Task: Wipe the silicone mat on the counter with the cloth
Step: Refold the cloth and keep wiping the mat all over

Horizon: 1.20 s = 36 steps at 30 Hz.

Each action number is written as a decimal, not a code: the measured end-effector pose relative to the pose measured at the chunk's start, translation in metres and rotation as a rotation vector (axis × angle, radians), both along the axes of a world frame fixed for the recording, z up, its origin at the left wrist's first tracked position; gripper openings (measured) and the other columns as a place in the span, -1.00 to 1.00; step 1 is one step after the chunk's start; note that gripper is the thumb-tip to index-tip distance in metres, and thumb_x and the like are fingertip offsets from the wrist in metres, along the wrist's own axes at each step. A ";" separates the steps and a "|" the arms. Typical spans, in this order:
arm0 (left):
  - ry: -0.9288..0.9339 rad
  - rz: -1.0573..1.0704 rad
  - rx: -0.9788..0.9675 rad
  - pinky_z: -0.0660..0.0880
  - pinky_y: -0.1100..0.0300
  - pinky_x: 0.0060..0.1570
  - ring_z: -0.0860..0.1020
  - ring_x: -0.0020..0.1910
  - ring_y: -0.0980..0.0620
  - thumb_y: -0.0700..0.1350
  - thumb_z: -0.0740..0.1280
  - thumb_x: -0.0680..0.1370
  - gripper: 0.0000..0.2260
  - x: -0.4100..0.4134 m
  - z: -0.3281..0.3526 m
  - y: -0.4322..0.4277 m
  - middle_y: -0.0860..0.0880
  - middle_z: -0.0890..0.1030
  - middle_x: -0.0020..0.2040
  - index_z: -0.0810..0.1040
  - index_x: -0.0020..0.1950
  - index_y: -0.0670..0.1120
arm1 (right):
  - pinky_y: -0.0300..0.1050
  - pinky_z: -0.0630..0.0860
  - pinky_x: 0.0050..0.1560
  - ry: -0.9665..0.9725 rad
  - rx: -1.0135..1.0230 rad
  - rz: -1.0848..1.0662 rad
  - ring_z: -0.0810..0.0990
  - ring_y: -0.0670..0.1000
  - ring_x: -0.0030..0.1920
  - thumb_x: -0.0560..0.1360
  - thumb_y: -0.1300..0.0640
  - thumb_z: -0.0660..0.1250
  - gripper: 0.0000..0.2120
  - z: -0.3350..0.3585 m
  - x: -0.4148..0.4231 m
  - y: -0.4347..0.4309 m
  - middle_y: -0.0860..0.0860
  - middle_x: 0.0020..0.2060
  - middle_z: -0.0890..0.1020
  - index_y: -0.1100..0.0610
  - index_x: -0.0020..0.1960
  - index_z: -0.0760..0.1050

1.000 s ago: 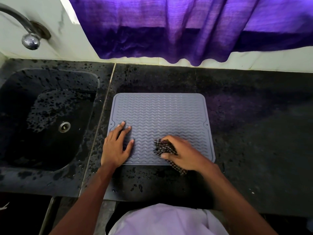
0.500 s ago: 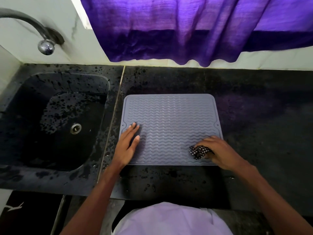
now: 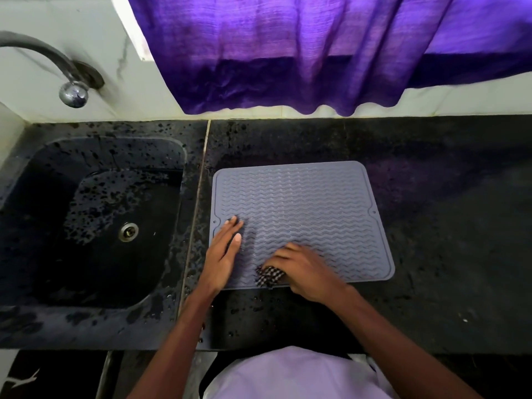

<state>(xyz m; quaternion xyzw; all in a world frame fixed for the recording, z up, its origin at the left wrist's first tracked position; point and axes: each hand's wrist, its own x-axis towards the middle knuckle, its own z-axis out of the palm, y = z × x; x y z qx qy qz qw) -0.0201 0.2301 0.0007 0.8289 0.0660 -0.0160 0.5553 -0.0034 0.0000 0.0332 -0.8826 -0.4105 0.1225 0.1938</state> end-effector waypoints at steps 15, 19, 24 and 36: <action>0.284 -0.073 -0.329 0.11 0.25 0.50 0.26 0.48 0.36 0.45 0.13 0.51 -0.51 0.004 0.029 0.021 0.21 0.37 0.51 0.51 0.34 0.31 | -0.05 0.46 0.07 -0.006 -0.102 -0.139 0.47 0.05 0.05 0.13 0.34 0.30 -0.26 0.007 -0.010 -0.052 -0.08 0.09 0.53 -0.06 0.29 0.45; 0.371 -0.167 -0.364 0.15 0.27 0.46 0.31 0.42 0.40 0.50 0.07 0.48 -0.38 0.012 0.038 0.034 0.22 0.39 0.49 0.43 0.41 0.21 | -0.05 0.45 0.07 0.000 -0.056 -0.124 0.47 0.05 0.06 0.20 0.31 0.29 -0.32 0.005 -0.017 -0.014 -0.08 0.07 0.54 -0.08 0.29 0.44; 0.447 -0.231 -0.373 0.11 0.19 0.52 0.29 0.46 0.36 0.53 0.03 0.49 -0.40 0.019 0.046 0.044 0.25 0.38 0.49 0.41 0.39 0.27 | -0.07 0.43 0.04 -0.049 -0.011 -0.096 0.47 0.04 0.06 0.32 0.23 0.18 -0.45 0.004 -0.029 0.045 -0.10 0.04 0.53 -0.09 0.26 0.46; 0.531 -0.330 -0.472 0.09 0.13 0.55 0.28 0.48 0.32 0.56 -0.01 0.45 -0.26 0.031 0.045 0.060 0.24 0.42 0.47 0.28 0.53 0.21 | -0.02 0.45 0.03 -0.034 0.053 -0.111 0.44 0.07 0.07 0.30 0.23 0.22 -0.44 0.014 -0.029 0.120 -0.02 0.04 0.53 -0.02 0.28 0.44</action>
